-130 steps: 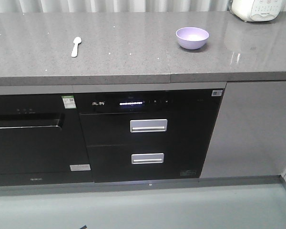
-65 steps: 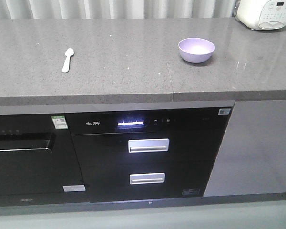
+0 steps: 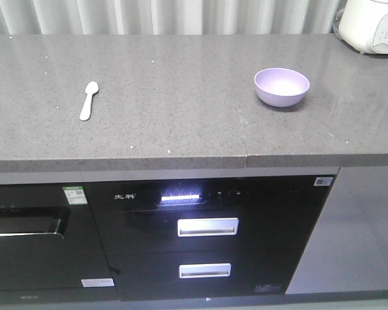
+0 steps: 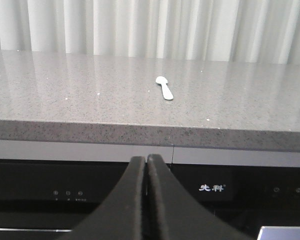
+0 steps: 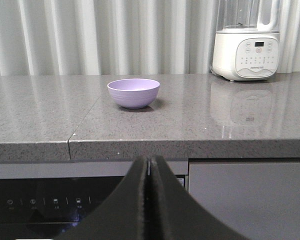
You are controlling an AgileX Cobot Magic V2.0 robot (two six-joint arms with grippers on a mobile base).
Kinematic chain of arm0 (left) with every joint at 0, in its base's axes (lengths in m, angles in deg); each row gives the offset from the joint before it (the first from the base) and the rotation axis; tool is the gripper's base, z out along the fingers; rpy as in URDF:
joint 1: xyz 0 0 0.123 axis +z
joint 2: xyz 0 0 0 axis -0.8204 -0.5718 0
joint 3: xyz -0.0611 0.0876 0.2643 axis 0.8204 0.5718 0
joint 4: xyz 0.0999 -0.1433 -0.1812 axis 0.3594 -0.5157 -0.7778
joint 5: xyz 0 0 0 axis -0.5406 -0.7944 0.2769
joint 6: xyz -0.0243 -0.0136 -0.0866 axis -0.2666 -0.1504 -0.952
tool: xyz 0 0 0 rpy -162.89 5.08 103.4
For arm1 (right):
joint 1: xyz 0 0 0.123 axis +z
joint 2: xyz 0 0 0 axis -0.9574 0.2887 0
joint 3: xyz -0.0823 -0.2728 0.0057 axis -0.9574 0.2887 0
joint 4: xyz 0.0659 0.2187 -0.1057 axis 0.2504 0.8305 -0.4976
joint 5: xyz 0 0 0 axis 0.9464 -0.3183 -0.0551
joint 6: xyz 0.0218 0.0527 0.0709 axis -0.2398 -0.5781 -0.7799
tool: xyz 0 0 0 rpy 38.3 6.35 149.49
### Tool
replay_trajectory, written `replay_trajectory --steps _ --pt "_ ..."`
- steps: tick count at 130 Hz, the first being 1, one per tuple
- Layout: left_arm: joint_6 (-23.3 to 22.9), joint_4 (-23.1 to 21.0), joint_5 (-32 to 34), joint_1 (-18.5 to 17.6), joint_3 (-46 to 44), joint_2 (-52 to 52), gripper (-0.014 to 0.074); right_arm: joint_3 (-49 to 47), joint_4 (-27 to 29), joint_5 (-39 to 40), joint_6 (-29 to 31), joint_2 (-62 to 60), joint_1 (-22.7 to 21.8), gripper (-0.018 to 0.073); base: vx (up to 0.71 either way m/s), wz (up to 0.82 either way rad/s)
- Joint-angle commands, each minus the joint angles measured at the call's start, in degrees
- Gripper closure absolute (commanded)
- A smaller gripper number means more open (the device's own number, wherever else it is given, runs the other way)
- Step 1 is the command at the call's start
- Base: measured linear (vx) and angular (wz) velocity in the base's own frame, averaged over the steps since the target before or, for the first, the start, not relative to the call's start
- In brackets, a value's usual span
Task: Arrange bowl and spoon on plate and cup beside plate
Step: 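Approach the counter edge, aligning with the spoon and bowl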
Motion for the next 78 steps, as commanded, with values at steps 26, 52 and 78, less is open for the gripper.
replay_trajectory --steps 26,52,78 --pt "-0.56 -0.42 3.93 0.09 0.57 0.89 0.0603 0.39 -0.14 4.10 0.29 -0.19 -0.20 0.0561 0.20 0.02" --pt "-0.56 -0.42 3.93 0.09 0.57 0.89 0.0603 0.39 -0.14 4.10 0.29 -0.19 -0.20 0.0561 0.21 0.02" --pt "-0.56 -0.42 3.93 0.09 0.57 0.89 0.0603 0.39 -0.14 4.10 0.29 -0.19 -0.20 0.0561 0.21 0.00"
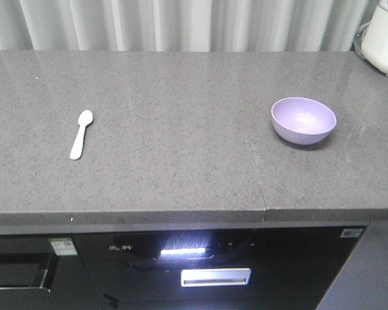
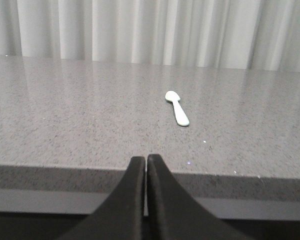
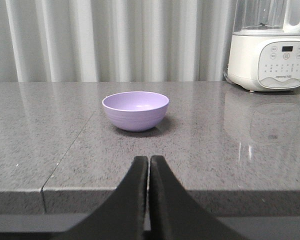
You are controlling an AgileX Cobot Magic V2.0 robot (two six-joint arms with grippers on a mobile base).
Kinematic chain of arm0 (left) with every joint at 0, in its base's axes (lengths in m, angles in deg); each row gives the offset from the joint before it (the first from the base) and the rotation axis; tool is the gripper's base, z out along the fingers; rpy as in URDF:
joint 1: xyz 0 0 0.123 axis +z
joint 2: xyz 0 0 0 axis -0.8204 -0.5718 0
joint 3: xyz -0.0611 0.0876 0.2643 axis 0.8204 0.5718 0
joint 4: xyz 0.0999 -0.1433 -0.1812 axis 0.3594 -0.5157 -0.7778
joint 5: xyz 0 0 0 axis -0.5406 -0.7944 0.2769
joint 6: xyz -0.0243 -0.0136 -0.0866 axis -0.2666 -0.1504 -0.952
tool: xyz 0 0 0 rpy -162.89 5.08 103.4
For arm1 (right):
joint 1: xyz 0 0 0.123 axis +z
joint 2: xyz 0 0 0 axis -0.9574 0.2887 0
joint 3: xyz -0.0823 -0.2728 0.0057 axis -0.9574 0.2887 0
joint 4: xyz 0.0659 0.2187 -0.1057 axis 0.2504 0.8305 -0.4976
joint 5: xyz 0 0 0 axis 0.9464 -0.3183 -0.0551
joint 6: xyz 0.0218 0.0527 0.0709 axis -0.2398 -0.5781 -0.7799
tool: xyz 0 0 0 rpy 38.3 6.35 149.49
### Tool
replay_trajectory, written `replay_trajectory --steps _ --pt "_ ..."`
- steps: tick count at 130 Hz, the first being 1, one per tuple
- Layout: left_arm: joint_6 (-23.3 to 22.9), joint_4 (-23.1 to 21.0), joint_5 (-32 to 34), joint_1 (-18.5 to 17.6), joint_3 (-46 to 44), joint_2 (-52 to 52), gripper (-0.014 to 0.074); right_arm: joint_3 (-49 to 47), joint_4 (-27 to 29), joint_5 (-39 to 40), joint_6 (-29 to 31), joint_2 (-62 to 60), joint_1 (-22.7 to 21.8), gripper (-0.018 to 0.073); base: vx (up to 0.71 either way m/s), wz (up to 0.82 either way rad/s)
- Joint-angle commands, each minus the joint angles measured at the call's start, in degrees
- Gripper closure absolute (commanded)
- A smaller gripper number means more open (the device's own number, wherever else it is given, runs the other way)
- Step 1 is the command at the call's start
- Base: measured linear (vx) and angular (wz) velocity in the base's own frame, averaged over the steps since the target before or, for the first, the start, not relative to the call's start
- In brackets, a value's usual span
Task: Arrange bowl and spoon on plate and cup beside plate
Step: 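Approach the counter edge, aligning with the spoon and bowl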
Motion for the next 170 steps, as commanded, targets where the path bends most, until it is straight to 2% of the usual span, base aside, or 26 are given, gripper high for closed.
replay_trajectory --steps 1,92,170 --pt "-0.56 -0.42 3.93 0.09 0.57 0.89 0.0603 0.39 -0.14 4.10 0.29 -0.19 -0.20 0.0561 0.21 -0.01" --pt "-0.56 -0.42 3.93 0.09 0.57 0.89 0.0603 0.39 -0.14 4.10 0.29 -0.19 -0.20 0.0561 0.16 -0.01" --pt "-0.56 -0.42 3.93 0.09 0.57 0.89 0.0603 0.39 -0.14 4.16 0.29 -0.19 -0.20 0.0561 0.04 0.00"
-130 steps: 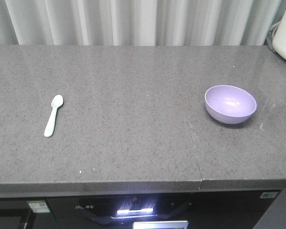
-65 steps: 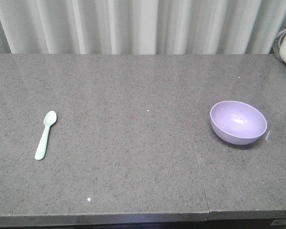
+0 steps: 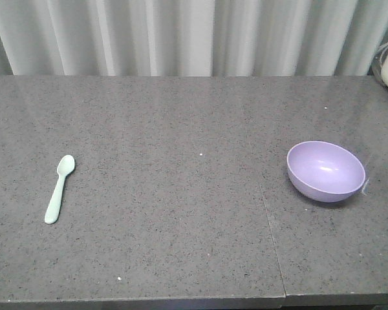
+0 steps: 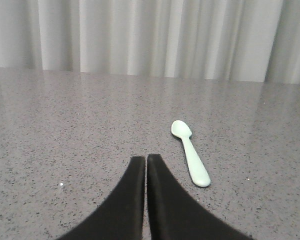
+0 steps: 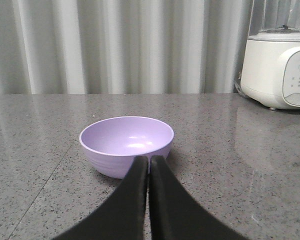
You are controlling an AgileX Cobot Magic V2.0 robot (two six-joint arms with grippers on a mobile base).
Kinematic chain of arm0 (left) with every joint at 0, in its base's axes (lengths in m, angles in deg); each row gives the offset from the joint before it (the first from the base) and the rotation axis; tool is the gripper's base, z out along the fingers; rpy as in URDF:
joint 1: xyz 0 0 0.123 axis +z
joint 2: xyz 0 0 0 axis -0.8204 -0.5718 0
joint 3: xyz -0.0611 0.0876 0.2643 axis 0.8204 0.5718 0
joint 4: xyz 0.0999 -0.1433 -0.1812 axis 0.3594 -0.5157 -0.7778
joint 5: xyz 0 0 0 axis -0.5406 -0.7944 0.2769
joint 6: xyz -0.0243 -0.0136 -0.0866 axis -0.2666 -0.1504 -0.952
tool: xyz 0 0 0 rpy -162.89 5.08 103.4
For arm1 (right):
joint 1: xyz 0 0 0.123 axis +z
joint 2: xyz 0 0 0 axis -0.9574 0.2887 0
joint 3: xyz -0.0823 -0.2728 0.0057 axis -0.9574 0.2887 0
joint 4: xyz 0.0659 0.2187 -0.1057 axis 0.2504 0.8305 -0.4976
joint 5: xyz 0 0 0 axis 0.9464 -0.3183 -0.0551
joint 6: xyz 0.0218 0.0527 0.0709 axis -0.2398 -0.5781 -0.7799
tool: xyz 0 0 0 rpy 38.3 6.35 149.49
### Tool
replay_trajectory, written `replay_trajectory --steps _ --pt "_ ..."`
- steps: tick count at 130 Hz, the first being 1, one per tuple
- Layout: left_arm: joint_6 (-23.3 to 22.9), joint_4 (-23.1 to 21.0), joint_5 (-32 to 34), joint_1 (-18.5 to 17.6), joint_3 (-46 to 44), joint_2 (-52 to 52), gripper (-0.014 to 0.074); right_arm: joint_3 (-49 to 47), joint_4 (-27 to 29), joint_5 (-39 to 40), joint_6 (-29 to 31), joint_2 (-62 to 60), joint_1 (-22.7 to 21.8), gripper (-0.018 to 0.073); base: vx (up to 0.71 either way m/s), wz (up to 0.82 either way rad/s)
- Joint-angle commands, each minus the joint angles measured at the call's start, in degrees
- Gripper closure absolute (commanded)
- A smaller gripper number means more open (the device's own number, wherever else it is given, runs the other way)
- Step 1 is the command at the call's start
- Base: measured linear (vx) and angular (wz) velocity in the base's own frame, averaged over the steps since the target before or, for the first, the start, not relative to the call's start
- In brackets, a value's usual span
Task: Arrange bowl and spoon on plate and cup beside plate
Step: 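Approach the counter edge, aligning with the spoon and bowl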
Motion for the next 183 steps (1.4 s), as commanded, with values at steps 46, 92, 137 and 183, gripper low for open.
replay_trajectory --steps 46,92,137,183 --pt "-0.56 -0.42 3.93 0.09 0.57 0.89 0.0603 0.39 -0.14 4.16 0.29 -0.19 -0.20 0.0561 0.00 0.00" --pt "-0.56 -0.42 3.93 0.09 0.57 0.89 0.0603 0.39 -0.14 4.16 0.29 -0.19 -0.20 0.0561 0.00 0.00" --pt "-1.26 -2.54 4.59 0.09 0.57 0.89 0.0603 0.33 -0.14 5.16 0.29 -0.19 -0.20 0.0561 0.00 0.00" --pt "-0.35 -4.86 12.11 0.09 -6.30 -2.55 0.0603 -9.83 -0.59 3.78 0.40 5.11 -0.20 0.0561 0.00 0.00"
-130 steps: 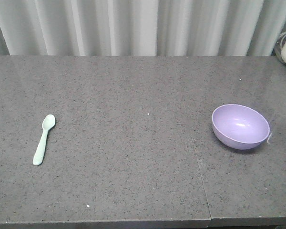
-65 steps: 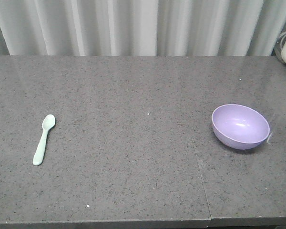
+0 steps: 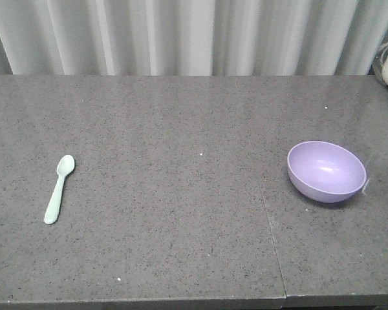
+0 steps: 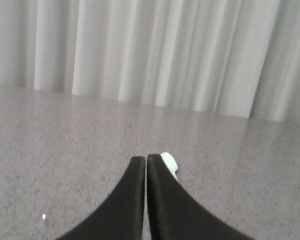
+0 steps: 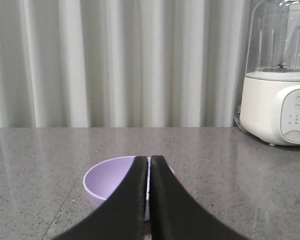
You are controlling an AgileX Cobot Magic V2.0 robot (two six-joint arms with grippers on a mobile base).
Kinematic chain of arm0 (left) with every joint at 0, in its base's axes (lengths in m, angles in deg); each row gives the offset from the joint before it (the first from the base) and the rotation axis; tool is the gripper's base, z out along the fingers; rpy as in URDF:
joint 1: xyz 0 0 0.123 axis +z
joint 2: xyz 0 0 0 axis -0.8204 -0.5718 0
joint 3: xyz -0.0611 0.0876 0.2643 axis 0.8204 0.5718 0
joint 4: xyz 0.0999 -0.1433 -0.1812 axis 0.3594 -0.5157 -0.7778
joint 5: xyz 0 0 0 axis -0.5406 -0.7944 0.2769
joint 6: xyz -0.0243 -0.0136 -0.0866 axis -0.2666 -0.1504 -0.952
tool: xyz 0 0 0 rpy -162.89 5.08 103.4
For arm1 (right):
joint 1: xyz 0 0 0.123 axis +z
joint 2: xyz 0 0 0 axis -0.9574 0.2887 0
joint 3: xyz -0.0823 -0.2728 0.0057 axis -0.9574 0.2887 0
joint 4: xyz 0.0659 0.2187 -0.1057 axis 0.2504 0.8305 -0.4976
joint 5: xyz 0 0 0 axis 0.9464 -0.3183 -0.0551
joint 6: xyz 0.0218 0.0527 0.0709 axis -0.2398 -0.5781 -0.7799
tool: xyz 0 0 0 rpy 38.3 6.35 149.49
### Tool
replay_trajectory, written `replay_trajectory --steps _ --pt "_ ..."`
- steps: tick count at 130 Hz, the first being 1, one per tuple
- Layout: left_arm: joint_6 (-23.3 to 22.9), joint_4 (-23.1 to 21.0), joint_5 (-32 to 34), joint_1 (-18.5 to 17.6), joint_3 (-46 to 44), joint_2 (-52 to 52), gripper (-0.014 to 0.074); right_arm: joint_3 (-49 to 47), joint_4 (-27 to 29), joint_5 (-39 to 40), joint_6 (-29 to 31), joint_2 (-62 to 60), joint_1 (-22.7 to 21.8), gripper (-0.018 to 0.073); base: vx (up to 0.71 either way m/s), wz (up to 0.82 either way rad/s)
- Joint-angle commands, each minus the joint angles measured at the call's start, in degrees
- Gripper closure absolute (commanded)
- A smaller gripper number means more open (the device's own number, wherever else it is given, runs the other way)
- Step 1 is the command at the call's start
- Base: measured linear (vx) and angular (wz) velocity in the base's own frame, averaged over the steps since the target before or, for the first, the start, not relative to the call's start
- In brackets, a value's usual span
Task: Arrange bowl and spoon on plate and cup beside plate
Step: 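Approach the counter edge, aligning with the spoon and bowl, then lower the left gripper over the spoon and the right over the bowl rim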
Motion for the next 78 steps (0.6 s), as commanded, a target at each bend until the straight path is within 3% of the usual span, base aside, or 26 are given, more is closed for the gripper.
replay_trajectory --steps 1,30,56,78 --pt "0.12 -0.48 6.19 0.09 -4.86 -2.77 0.0603 -5.17 -0.59 1.43 0.46 4.10 -0.20 0.0561 0.00 0.00" --pt "5.68 -0.04 -5.03 0.09 -16.91 -21.95 0.0603 -16.04 -0.12 -4.60 0.40 22.37 -0.20 0.0561 0.00 0.00" --pt "6.11 -0.56 -16.74 0.09 -29.15 -39.70 0.0603 -27.81 -0.08 -16.27 0.36 38.75 -0.20 0.0561 0.00 0.00" --pt "6.17 -0.56 -23.67 0.09 -39.04 -49.21 0.0603 -33.23 -0.08 -16.84 0.36 44.59 -0.20 0.0561 0.00 0.00"
